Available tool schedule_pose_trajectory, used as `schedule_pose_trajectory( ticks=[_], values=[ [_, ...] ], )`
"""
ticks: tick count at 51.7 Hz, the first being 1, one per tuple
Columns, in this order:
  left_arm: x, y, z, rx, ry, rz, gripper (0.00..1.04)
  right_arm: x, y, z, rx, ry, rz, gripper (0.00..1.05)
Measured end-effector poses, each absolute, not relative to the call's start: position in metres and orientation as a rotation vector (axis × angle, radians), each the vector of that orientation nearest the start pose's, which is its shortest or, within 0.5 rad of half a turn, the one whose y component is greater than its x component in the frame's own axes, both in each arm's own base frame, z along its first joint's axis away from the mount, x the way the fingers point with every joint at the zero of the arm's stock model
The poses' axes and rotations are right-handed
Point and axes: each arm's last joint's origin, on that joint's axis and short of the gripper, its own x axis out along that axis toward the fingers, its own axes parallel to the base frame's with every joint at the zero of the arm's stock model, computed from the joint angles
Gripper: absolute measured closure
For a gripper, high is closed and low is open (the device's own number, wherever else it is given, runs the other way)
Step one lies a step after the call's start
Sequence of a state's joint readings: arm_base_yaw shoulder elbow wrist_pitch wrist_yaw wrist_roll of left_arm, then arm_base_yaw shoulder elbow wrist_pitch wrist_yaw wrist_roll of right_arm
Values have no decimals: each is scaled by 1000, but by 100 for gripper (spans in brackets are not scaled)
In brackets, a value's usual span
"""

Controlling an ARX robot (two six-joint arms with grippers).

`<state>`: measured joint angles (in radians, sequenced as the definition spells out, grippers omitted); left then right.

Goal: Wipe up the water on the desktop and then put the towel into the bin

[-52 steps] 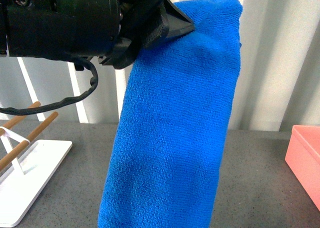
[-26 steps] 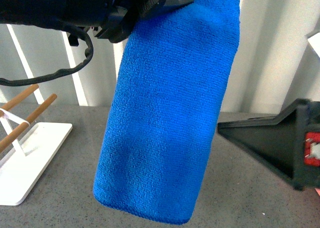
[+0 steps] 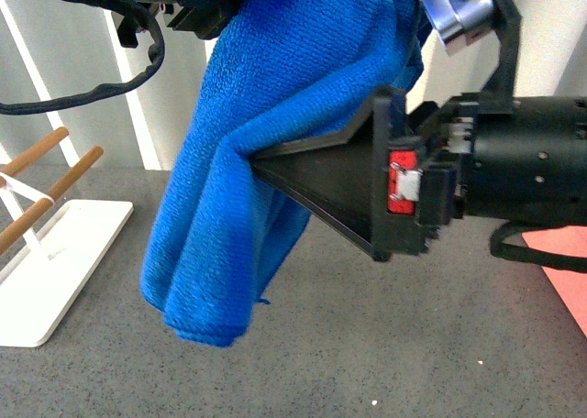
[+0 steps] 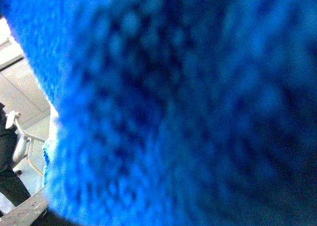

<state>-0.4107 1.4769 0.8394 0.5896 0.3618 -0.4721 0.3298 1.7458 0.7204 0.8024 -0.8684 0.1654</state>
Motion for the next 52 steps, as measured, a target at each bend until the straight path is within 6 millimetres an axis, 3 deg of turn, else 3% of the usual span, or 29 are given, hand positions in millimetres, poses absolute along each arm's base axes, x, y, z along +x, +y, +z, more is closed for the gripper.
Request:
schedule_pose_trajectory(
  ticks=[14,27,40,52],
  values=[
    [292,-137,264,-448,227,-734,99,314,152,171,252,291,1323,7],
    [292,-137,264,-447,229,-740,99,309,161,184,306,215,1430,44],
    [292,-137,264,-447,229,-741,99,311,159,178,330,263,1368,74],
    [292,-137,264,-447,230,-734,73,311,155,170,318,303,1299,96]
  ],
)
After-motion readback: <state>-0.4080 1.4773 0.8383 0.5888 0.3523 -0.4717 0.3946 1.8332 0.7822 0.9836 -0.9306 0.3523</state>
